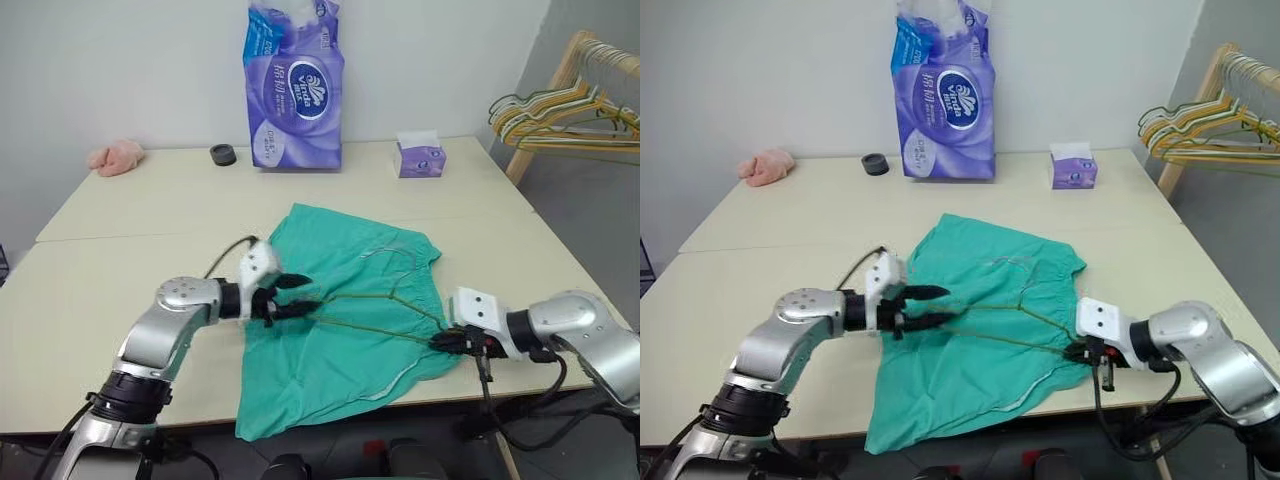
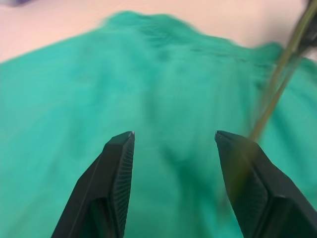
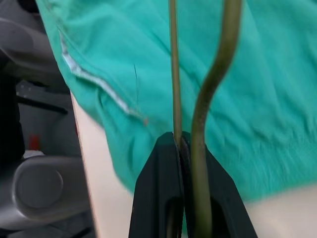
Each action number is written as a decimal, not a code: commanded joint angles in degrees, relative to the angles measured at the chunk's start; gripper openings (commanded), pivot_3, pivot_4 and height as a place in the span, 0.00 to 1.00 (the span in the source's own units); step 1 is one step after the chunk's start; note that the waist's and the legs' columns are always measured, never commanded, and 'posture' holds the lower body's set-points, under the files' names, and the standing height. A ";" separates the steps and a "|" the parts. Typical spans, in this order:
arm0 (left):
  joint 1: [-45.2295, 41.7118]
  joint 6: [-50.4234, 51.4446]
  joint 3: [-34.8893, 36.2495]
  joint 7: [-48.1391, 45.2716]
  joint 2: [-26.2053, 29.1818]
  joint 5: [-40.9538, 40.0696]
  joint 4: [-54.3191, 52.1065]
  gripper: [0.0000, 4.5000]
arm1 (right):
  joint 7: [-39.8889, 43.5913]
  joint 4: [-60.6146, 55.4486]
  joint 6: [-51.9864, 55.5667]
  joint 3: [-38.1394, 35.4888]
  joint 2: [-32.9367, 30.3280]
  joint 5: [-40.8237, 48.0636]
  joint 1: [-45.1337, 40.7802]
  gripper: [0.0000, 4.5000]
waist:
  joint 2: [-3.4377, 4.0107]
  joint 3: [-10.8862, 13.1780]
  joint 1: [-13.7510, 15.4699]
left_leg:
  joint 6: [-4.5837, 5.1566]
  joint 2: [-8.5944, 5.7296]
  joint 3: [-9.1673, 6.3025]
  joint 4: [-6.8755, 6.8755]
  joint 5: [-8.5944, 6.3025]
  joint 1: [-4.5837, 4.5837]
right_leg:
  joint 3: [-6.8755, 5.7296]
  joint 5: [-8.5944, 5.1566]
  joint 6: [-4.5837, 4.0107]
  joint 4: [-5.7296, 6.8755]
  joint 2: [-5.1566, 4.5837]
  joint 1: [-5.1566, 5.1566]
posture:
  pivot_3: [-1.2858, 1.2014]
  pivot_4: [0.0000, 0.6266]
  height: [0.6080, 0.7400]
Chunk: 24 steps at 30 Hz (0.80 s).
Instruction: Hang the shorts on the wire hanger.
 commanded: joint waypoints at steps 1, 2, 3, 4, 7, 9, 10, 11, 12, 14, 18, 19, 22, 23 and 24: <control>-3.84 0.00 8.26 5.69 -0.11 -1.94 5.68 0.60 | -2.87 1.75 2.28 -9.64 -0.80 2.18 4.26 0.00 | -0.14 -0.06 0.23 | 0.00 -0.01 -0.02 0.02 0.00 0.00 | -0.03 0.00 0.00 0.00 0.00 0.02 | 0.44 0.03 1.00; -4.15 0.23 8.74 5.81 -0.14 -2.23 6.33 0.60 | -3.40 2.12 2.70 -10.90 -0.64 2.58 5.15 0.00 | -0.17 -0.08 0.21 | 0.00 0.01 -0.02 0.01 0.00 0.01 | -0.05 0.00 0.00 0.00 0.01 0.02 | 0.44 0.03 1.00; -4.22 0.40 8.96 5.47 -0.03 -2.38 6.63 0.60 | -3.93 2.55 3.22 -12.27 -0.43 2.99 6.04 0.00 | -0.18 -0.09 0.21 | 0.00 0.00 -0.02 0.01 0.00 0.01 | -0.05 0.00 0.00 0.00 0.00 0.04 | 0.44 0.03 1.00; -3.89 0.34 8.76 4.37 0.40 -2.42 6.40 0.60 | -4.65 3.36 4.04 -14.08 -0.08 3.54 7.06 0.00 | -0.18 -0.09 0.12 | 0.00 -0.01 0.01 0.01 0.00 0.02 | -0.03 0.00 0.00 -0.01 0.00 0.05 | 0.44 0.03 1.00; -1.57 0.45 6.86 -0.74 2.54 -3.13 3.65 0.60 | -6.61 7.87 8.21 -21.38 0.75 5.40 12.00 0.00 | -0.18 -0.09 0.13 | -0.01 -0.01 0.06 0.01 0.00 0.01 | 0.02 0.00 0.00 -0.01 -0.02 0.04 | 0.43 0.03 1.00; -0.54 1.77 6.16 -3.06 3.47 -4.40 1.79 0.60 | -6.74 9.39 9.84 -24.37 0.71 6.28 15.34 0.00 | -0.18 -0.09 0.15 | -0.02 0.00 0.06 0.00 0.00 0.00 | 0.00 0.00 -0.01 -0.02 -0.02 0.04 | 0.43 0.03 1.00; -0.11 2.52 5.68 -4.08 4.01 -4.90 0.74 0.60 | -6.79 9.59 10.85 -25.86 0.90 7.03 16.74 0.00 | -0.18 -0.09 0.15 | -0.02 0.00 0.08 0.00 0.00 0.01 | 0.02 0.01 -0.01 -0.01 -0.02 0.04 | 0.43 0.04 1.00; 0.10 3.03 5.42 -4.58 4.30 -5.20 0.04 0.60 | -6.94 9.60 11.79 -27.14 1.30 7.92 17.45 0.00 | -0.17 -0.09 0.11 | -0.01 0.00 0.09 0.00 0.00 0.01 | 0.02 0.01 -0.01 0.00 -0.02 0.04 | 0.43 0.04 1.00; 0.26 3.37 5.29 -4.83 4.51 -5.37 -0.46 0.60 | -7.12 9.46 12.47 -28.02 1.59 8.60 17.89 0.00 | -0.17 -0.09 0.01 | 0.00 0.01 0.09 -0.01 0.00 0.03 | 0.02 0.01 -0.01 0.02 -0.01 0.04 | 0.43 0.04 1.00; -0.11 3.89 5.41 -4.12 4.26 -5.43 -0.69 0.60 | -7.48 10.19 13.70 -30.14 1.99 9.67 18.81 0.00 | -0.13 -0.11 -0.10 | 0.00 0.03 0.09 -0.01 0.00 0.06 | 0.01 0.00 -0.01 0.04 0.01 0.06 | 0.43 0.04 1.00; -0.78 4.81 5.46 -3.34 4.04 -5.60 -1.02 0.60 | -8.05 10.63 15.81 -33.80 2.68 11.95 20.51 0.00 | -0.08 -0.13 -0.16 | 0.00 0.02 0.11 -0.04 -0.01 0.08 | 0.01 0.00 0.00 0.00 0.01 0.10 | 0.43 0.04 1.00; -0.91 4.98 5.52 -3.18 3.97 -5.68 -1.06 0.60 | -8.03 10.14 16.14 -34.17 2.77 12.39 21.15 0.00 | -0.08 -0.13 -0.16 | 0.01 0.02 0.12 -0.04 -0.01 0.07 | 0.01 0.00 0.00 0.00 0.01 0.10 | 0.43 0.04 1.00; -1.39 5.43 5.58 -2.75 3.69 -5.81 -1.11 0.60 | -7.83 8.38 17.10 -34.39 2.51 13.51 23.28 0.00 | -0.09 -0.13 -0.13 | 0.01 0.02 0.12 -0.02 -0.01 0.06 | 0.01 0.00 0.00 -0.02 0.01 0.10 | 0.43 0.04 1.00; -1.50 5.49 5.54 -2.69 3.64 -5.81 -1.17 0.60 | -7.83 7.97 17.32 -34.27 2.32 13.70 23.82 0.00 | -0.10 -0.12 -0.09 | 0.01 0.01 0.12 -0.01 -0.01 0.06 | 0.01 0.00 0.00 -0.01 0.01 0.11 | 0.43 0.05 1.00; -1.56 5.53 5.50 -2.70 3.64 -5.83 -1.20 0.60 | -7.94 7.77 17.59 -34.19 2.19 13.93 24.08 0.00 | -0.10 -0.13 -0.11 | 0.01 0.02 0.11 -0.01 -0.01 0.06 | 0.00 0.00 0.00 -0.01 0.01 0.11 | 0.43 0.05 1.00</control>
